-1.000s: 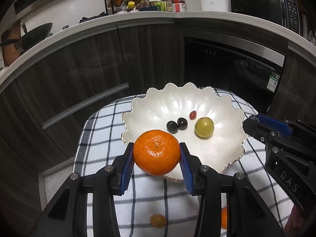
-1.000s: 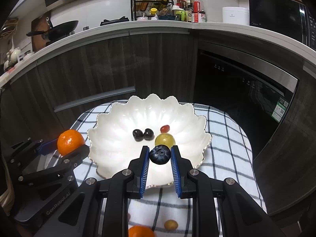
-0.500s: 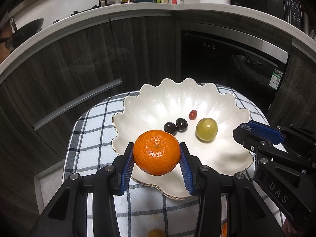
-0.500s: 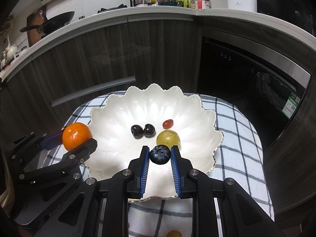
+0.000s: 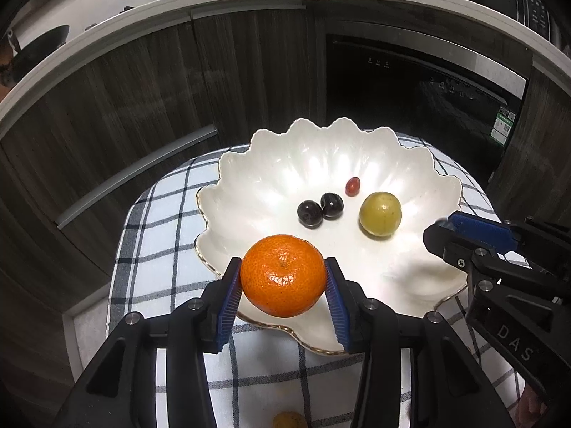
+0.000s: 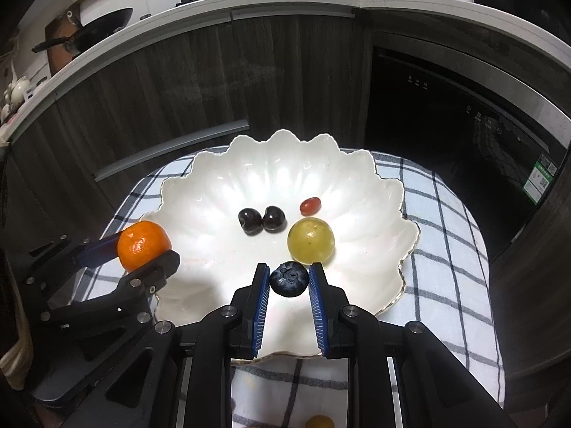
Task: Organize fruits
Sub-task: 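Open the right tool dropping the blueberry while the left tool releases the mandarin into the bowl, then withdraw both open tools from the bowl back toward the remaining fruits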
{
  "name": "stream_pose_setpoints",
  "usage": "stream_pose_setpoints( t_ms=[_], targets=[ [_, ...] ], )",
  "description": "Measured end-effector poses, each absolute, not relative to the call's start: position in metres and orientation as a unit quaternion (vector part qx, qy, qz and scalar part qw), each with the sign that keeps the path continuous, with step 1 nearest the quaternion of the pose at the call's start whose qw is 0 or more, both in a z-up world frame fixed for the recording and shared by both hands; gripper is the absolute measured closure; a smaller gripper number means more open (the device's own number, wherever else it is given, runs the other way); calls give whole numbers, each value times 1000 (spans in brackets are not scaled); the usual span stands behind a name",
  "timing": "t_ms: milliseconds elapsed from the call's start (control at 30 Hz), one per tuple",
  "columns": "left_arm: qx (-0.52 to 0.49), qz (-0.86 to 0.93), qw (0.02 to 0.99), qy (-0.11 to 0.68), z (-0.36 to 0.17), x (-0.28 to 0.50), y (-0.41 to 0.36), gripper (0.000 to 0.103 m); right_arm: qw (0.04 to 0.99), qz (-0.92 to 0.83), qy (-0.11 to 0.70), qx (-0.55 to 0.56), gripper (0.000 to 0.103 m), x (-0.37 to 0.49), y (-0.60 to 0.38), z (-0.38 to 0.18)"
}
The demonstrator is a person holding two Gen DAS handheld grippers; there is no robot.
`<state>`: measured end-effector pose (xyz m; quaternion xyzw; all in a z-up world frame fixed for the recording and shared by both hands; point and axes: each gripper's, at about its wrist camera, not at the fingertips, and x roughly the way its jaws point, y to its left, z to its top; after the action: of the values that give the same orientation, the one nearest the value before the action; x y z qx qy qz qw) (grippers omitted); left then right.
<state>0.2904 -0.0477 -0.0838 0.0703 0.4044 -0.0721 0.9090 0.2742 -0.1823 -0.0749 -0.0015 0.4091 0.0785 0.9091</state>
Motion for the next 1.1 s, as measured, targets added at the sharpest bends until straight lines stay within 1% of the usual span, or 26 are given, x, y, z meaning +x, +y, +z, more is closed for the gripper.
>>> stream_pose_setpoints(
  t_ms=[33, 67, 133, 200, 267, 300, 367, 433, 600, 1100],
  targets=[
    [70, -68, 911, 400, -82, 289, -47, 41, 909, 79, 410, 0, 76, 274, -183, -75],
    [70, -63, 915, 393, -80, 288, -46, 35, 909, 78, 411, 0, 70, 274, -183, -74],
    [71, -57, 917, 387, -76, 286, -43, 32, 910, 72, 408, 0, 59, 274, -185, -73],
    [72, -54, 917, 388, -75, 286, -42, 30, 913, 66, 403, 2, 54, 273, -187, -70],
    [76, -47, 919, 384, -73, 285, -41, 24, 914, 56, 402, 3, 43, 272, -189, -69],
    [76, -44, 920, 383, -72, 284, -40, 23, 915, 48, 401, 4, 40, 272, -191, -68],
    [73, -40, 921, 381, -70, 282, -38, 15, 917, 35, 397, 7, 30, 271, -195, -66],
    [71, -39, 922, 379, -68, 280, -37, 12, 919, 24, 393, 7, 25, 270, -199, -64],
    [72, -39, 924, 374, -64, 274, -38, 10, 922, 18, 386, 8, 25, 267, -203, -57],
    [76, -32, 934, 348, -44, 243, -39, 10, 937, 12, 349, 4, 25, 234, -205, -31]
  ],
)
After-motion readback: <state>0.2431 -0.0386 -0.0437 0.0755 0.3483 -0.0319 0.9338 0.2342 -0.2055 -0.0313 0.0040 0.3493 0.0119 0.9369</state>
